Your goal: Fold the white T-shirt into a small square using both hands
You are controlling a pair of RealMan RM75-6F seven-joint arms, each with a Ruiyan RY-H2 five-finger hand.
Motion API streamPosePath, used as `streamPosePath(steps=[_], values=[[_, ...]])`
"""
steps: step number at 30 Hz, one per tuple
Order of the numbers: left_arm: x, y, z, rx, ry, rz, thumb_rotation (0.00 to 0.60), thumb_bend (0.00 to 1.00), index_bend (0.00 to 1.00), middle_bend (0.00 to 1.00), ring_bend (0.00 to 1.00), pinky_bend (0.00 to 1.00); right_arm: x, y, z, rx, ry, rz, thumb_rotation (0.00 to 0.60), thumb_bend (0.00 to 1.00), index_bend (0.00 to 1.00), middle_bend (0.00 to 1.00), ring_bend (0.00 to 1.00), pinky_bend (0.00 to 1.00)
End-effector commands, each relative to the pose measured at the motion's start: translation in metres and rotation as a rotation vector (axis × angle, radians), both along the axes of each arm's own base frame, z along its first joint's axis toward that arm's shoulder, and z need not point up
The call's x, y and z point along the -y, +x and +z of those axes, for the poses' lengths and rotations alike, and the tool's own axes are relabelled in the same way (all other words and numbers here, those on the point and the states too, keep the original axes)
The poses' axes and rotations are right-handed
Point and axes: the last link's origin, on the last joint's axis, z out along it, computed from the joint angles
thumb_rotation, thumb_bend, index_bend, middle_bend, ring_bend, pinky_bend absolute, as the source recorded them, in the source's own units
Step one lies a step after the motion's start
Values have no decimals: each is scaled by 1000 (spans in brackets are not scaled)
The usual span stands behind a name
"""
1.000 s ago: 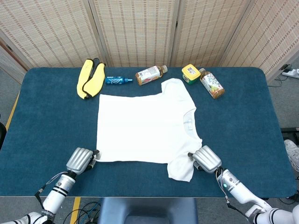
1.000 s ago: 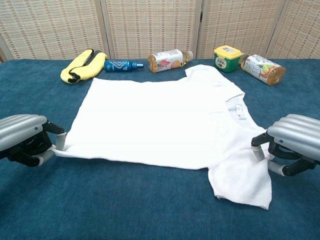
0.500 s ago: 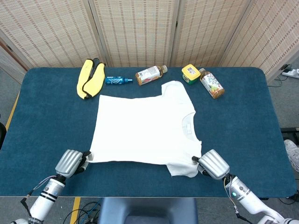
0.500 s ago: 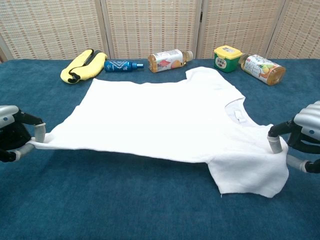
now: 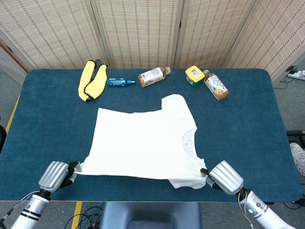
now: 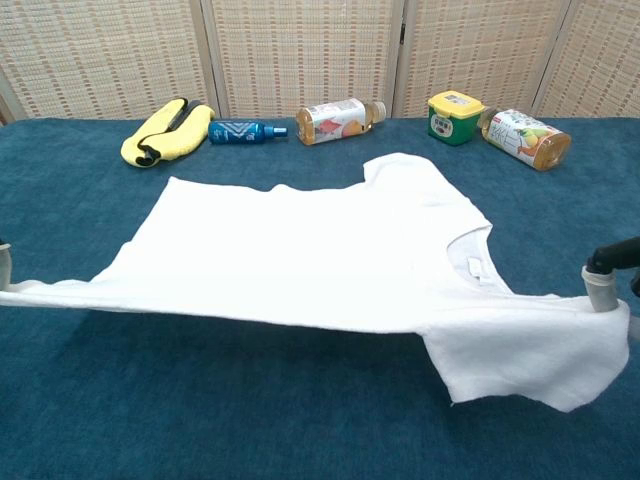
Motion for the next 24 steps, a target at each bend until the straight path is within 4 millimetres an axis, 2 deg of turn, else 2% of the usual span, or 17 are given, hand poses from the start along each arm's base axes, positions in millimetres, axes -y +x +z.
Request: streamPosePath(steps=[1,14,24], values=[[10,-4,7,7,13,21,600,575,571,937,862,968,-6,-1,5,-2,5,5,600,547,639,980,1000,1000],[53,-13,30,22,57,100,600,575,571,937,862,968,-36,-9,22,10,6,3,600,547,649,984,1000,1000],[80,-19,37,15,61,150,600,575,571,937,862,968,-58,-23,35,0,20,-39,600,547,658,988,1000,1000]])
